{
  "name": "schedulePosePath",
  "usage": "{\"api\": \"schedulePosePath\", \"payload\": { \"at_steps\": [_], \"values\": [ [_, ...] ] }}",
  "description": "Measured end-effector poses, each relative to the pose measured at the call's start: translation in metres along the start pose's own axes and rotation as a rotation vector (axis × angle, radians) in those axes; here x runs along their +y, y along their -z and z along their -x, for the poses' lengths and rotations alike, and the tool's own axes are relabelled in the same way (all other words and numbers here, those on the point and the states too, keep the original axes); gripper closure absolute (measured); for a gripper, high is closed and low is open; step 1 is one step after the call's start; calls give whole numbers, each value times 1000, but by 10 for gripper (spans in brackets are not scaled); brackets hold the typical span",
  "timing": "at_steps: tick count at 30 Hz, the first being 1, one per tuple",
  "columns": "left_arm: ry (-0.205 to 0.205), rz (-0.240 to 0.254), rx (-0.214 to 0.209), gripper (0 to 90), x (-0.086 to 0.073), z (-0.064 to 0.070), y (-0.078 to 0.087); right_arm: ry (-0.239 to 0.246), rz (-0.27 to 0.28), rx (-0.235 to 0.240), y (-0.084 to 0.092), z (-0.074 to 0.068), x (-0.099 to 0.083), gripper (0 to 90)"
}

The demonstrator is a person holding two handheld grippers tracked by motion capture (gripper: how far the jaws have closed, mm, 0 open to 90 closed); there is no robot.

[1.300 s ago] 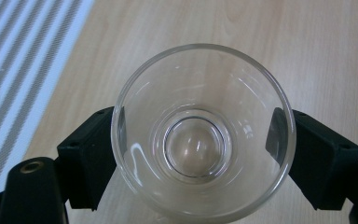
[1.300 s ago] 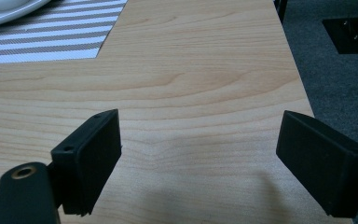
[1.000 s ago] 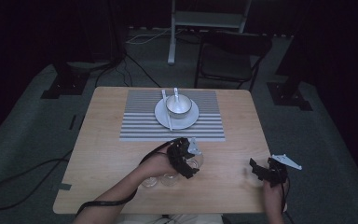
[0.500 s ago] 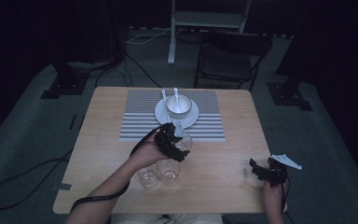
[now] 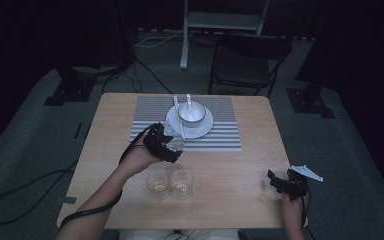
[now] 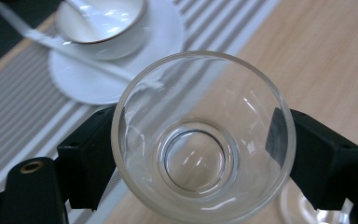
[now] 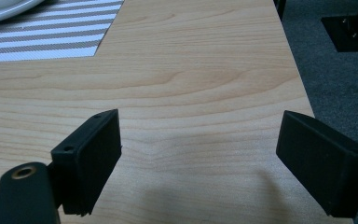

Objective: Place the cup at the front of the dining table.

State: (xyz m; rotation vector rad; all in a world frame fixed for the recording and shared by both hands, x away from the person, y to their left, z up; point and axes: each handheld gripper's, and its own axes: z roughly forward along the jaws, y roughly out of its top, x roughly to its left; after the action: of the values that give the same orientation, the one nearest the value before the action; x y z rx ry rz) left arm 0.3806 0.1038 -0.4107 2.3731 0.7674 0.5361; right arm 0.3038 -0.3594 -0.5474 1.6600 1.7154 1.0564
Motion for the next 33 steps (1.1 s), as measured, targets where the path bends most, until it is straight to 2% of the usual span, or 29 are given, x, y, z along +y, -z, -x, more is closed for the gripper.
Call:
{"api": "schedulePosePath", "payload": {
  "at_steps": [2,6,10,14,18,25,32,33],
  "values": [
    [11,-6,26,185,-4,-5,2,1,1,-2,0,0,0,134],
    [54,-15,27,184,-13,-19,3,0,-1,-3,0,0,0,134],
    [79,-25,71,185,-23,-30,1,0,0,-2,0,0,0,134],
    [130,-38,110,185,-32,-44,-2,1,-1,-3,0,0,0,135],
    [187,-45,126,185,-39,-59,-7,1,-1,-2,0,0,0,134],
    [272,-18,156,185,-37,-78,-17,3,-1,-1,0,0,0,135],
    [298,-21,190,185,-30,-88,-32,0,0,-1,0,0,0,134],
    [312,-22,196,185,-28,-92,-36,-1,0,0,0,0,0,134]
  ]
}}
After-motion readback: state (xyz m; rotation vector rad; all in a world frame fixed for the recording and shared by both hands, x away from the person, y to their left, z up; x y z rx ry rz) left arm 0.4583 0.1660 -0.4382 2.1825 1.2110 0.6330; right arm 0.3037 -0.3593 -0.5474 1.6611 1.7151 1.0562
